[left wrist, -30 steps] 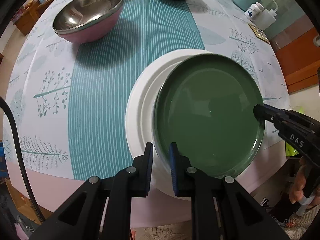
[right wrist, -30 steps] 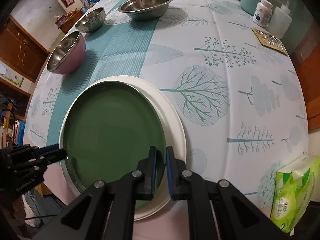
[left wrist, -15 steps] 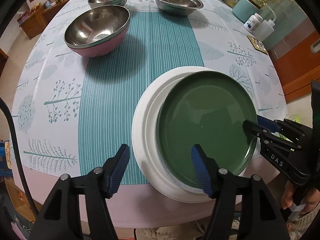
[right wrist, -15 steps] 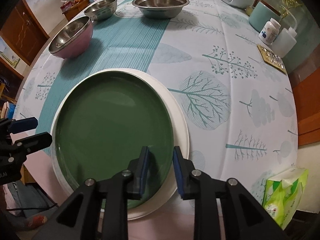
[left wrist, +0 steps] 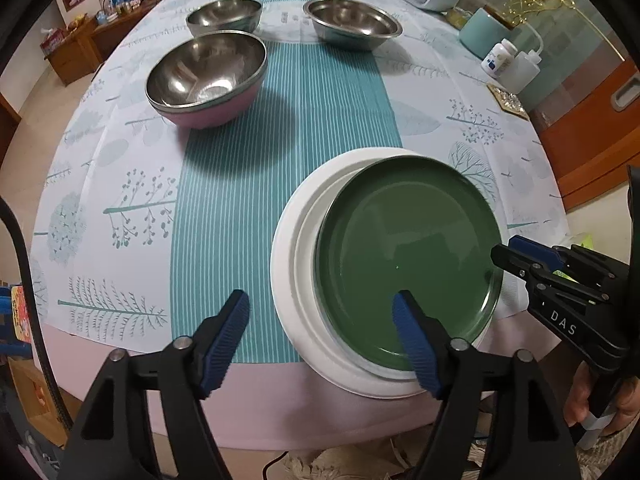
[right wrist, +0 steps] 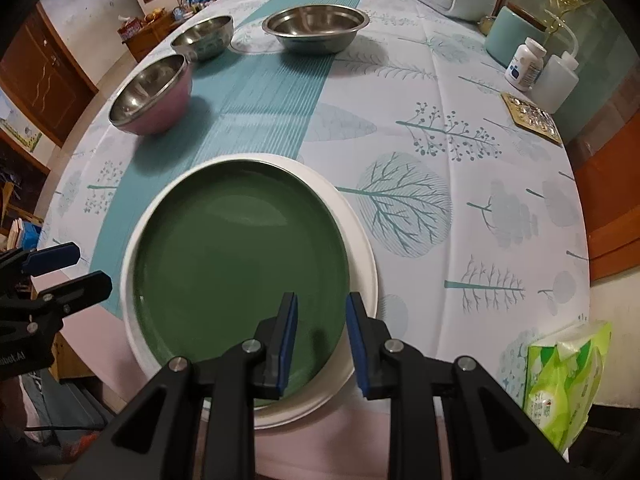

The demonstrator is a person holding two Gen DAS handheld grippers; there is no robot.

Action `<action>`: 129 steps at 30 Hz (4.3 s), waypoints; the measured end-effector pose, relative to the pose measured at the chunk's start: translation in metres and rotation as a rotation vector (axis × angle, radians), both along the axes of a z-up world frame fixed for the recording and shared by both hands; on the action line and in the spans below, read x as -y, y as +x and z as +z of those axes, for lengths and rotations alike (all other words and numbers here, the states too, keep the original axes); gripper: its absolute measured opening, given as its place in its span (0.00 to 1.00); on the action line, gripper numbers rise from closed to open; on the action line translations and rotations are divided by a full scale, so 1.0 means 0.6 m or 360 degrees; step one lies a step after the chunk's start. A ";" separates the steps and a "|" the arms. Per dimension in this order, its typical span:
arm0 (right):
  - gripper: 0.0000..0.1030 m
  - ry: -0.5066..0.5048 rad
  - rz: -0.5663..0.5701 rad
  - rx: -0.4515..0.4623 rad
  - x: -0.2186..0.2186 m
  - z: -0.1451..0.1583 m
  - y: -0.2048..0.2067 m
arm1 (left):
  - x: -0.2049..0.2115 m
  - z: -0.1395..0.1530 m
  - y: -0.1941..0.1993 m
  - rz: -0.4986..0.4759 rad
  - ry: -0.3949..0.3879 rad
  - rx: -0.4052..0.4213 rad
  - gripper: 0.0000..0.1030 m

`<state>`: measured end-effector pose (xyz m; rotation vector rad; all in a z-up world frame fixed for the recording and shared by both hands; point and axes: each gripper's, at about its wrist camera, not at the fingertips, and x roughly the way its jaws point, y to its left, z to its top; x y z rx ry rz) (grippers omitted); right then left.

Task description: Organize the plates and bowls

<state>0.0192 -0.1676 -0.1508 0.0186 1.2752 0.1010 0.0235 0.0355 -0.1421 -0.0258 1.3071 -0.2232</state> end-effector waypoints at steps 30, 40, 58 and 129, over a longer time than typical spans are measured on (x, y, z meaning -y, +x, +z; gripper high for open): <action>0.41 -0.0034 -0.0148 0.0365 -0.004 0.180 0.001 | -0.034 0.173 0.030 -0.0087 -0.0055 0.0400 0.79; 0.46 -0.0094 -0.0150 0.0495 0.043 0.233 0.083 | 0.009 0.196 0.144 -0.0039 0.0003 0.0454 0.87; 0.46 0.0083 -0.0214 0.0389 0.167 0.174 0.365 | 0.085 0.121 0.448 0.0074 0.0195 0.0363 0.87; 0.14 0.0347 0.0134 0.0035 -0.288 0.103 0.104 | -0.275 0.036 0.102 -0.0221 0.0044 -0.0074 0.17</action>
